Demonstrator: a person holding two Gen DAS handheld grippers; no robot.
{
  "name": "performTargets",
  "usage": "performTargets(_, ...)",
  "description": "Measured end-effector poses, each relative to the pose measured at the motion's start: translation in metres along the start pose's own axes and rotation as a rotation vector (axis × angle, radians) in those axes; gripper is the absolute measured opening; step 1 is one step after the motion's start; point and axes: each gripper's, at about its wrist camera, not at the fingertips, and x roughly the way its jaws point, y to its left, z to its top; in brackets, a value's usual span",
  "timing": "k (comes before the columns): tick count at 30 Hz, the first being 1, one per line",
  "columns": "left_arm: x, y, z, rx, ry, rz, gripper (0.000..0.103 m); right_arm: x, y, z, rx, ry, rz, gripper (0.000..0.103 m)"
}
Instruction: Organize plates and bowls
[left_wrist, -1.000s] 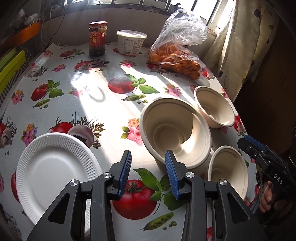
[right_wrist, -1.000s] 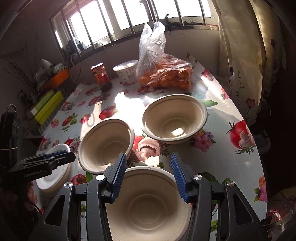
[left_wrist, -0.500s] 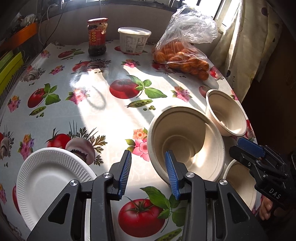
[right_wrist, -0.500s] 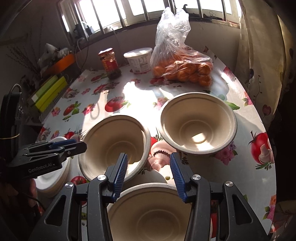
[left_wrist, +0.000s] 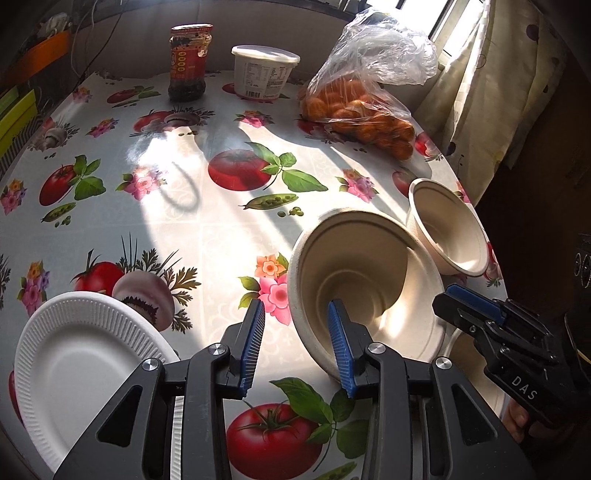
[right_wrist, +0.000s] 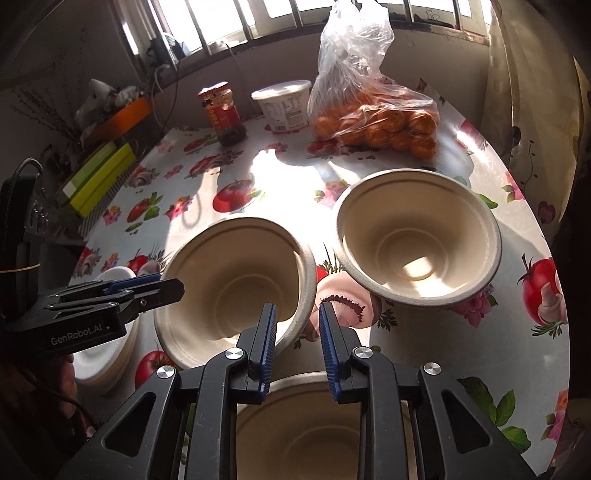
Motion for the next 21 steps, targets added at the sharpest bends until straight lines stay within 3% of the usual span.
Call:
performTargets(11,0.0025,-0.0001,-0.0001,0.001,0.002,-0.02,0.022,0.0051,0.0018,-0.0008,0.01,0.006,-0.002,0.017)
performTargets(21,0.0036,-0.0045,-0.0004,0.011,0.002,-0.027,0.022,0.0069,-0.0007,0.0002,0.016,0.005,-0.002,0.016)
